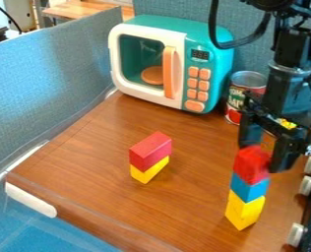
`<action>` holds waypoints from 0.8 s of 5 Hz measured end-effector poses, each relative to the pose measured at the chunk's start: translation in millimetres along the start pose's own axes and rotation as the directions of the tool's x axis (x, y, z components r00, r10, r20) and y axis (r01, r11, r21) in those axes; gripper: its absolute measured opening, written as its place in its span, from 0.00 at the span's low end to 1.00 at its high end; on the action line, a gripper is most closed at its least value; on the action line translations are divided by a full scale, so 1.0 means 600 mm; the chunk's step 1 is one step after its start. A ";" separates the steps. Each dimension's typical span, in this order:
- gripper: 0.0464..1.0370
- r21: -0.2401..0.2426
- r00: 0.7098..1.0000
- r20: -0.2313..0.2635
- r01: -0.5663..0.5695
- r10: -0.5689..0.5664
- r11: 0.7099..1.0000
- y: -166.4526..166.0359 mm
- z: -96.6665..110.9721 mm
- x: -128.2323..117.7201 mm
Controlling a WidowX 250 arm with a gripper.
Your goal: Put the red cube on top of the blue cube
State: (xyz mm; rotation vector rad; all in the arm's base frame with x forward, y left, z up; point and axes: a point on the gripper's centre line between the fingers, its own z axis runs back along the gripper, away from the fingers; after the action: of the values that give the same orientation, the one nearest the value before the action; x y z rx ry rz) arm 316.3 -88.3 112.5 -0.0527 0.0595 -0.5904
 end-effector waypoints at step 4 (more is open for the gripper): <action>0.96 0.001 0.975 0.125 -0.187 0.185 0.982 0.070 0.072 -0.055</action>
State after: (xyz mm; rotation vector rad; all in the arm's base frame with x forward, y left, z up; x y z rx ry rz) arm 315.3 -33.6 154.3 -0.0709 -0.0599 -0.3990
